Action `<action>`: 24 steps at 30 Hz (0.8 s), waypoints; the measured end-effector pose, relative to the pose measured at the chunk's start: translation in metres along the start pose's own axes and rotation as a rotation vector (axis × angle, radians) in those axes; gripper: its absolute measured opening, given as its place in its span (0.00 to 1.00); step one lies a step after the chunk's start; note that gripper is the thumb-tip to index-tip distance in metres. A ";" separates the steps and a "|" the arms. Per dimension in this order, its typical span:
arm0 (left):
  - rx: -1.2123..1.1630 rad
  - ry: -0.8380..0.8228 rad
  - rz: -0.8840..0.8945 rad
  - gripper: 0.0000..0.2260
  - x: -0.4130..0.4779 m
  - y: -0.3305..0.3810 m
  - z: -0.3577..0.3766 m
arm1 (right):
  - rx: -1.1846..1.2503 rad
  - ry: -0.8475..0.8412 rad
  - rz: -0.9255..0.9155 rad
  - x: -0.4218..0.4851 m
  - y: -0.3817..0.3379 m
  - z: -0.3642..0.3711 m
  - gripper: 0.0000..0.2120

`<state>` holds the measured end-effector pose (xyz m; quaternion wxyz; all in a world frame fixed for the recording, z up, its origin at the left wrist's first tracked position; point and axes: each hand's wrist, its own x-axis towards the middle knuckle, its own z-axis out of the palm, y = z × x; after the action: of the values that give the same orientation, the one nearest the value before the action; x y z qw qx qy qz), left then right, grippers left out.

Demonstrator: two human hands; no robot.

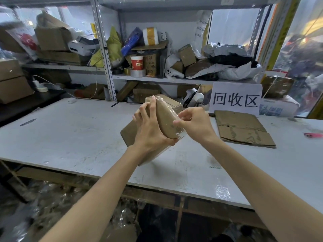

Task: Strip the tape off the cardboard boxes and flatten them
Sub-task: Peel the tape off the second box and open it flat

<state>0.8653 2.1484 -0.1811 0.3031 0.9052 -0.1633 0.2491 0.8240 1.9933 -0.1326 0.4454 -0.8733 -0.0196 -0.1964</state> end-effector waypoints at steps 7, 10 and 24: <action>0.017 -0.048 0.007 0.67 0.004 -0.001 0.005 | -0.011 0.141 -0.161 -0.005 0.010 0.012 0.04; 0.014 -0.059 0.020 0.67 0.006 0.002 0.008 | -0.059 0.152 -0.301 -0.012 0.014 0.013 0.04; -0.250 0.028 -0.046 0.56 0.011 -0.032 -0.006 | -0.177 0.360 -0.450 -0.017 0.039 -0.006 0.05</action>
<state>0.8860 2.1753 -0.1858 0.4215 0.8603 -0.1681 0.2323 0.8145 1.9678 -0.1660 0.3093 -0.8335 -0.1163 -0.4428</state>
